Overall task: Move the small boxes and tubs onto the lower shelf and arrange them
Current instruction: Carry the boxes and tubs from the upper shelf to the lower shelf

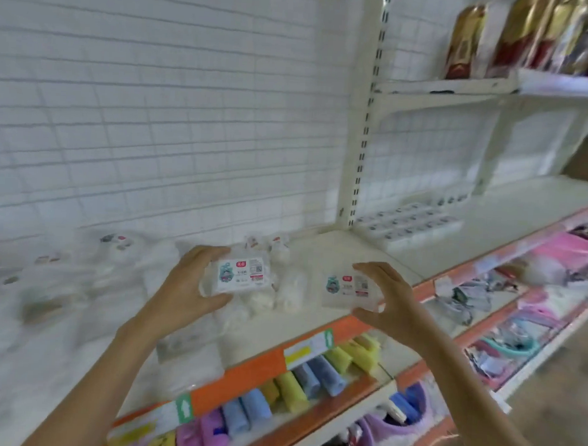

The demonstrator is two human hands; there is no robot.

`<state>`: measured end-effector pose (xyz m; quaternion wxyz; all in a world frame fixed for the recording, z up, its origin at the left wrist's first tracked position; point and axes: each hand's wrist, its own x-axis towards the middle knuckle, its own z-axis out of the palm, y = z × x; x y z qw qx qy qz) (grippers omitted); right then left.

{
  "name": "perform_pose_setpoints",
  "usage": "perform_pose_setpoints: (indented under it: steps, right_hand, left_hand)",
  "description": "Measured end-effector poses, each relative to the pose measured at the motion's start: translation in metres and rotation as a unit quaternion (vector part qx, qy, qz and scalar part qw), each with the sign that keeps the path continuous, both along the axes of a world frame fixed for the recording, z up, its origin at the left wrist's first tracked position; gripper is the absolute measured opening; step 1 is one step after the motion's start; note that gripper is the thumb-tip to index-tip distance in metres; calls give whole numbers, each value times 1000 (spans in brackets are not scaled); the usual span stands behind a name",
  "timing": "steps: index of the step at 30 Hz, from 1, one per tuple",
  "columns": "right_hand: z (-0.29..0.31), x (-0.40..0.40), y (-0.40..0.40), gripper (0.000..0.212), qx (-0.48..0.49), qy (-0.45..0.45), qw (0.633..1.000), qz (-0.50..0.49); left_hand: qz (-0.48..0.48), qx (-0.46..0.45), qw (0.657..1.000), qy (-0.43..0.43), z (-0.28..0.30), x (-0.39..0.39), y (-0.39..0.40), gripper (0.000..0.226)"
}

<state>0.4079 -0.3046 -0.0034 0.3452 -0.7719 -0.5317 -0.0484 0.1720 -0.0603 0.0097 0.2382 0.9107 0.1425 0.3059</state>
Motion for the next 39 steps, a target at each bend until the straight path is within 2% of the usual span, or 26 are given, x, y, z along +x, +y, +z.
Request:
perform_pose_setpoints:
  steps: [3,12,19,23,29,35,39]
  right_hand:
    - [-8,29,-62,66,-11,2,999,-54]
    - [-40,98,-238,69,-35,43,981,-186]
    - [-56,131,-328,69,-16,69,964,-256]
    - [-62,159,-350,74,-20,86,954,-287]
    - [-63,237,-358,74,-22,90,953,-289]
    - [-48,344,-333,72,-49,75,963,-254]
    - [-31,412,-300,73,-74,65,971,-216]
  left_hand:
    - [-50,-9,999,6,-13,51,-36,65]
    - [-127,-58,990,37,-51,185,-160,64]
    - [-191,-84,976,61,-65,276,-237,60]
    - [-214,-103,970,52,-64,320,-257,57]
    - [-196,-86,976,50,-64,400,-266,58]
    - [-160,-114,980,28,-56,490,-254,60]
    - [-112,-84,990,23,-49,536,-232,60]
